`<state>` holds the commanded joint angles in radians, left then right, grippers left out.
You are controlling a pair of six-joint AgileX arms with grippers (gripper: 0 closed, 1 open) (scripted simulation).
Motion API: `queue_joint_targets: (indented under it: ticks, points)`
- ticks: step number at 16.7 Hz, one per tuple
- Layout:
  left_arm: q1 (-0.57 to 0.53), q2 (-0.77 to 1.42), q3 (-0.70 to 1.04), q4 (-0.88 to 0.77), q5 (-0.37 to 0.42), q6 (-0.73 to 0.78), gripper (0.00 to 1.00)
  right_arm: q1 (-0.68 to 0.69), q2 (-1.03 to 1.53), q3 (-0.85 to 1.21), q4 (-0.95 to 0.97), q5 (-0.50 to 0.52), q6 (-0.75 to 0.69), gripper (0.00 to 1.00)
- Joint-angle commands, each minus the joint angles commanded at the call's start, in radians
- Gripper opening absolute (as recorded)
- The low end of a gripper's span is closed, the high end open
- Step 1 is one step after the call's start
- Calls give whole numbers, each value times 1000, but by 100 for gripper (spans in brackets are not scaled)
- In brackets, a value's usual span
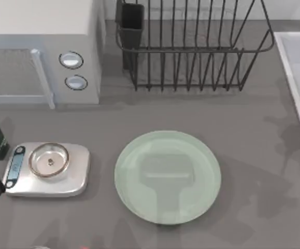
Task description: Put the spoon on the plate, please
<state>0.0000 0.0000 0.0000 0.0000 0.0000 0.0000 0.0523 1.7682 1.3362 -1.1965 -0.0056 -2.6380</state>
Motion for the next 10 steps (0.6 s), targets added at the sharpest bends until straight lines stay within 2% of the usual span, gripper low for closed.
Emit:
queue_joint_targets:
  ticks: [5, 10]
  points:
    - [0, 0, 0, 0, 0, 0, 100, 298, 193, 182, -12, -18, -593, 0]
    - [0, 0, 0, 0, 0, 0, 100, 555, 326, 339, 7, -20, -1037, 0]
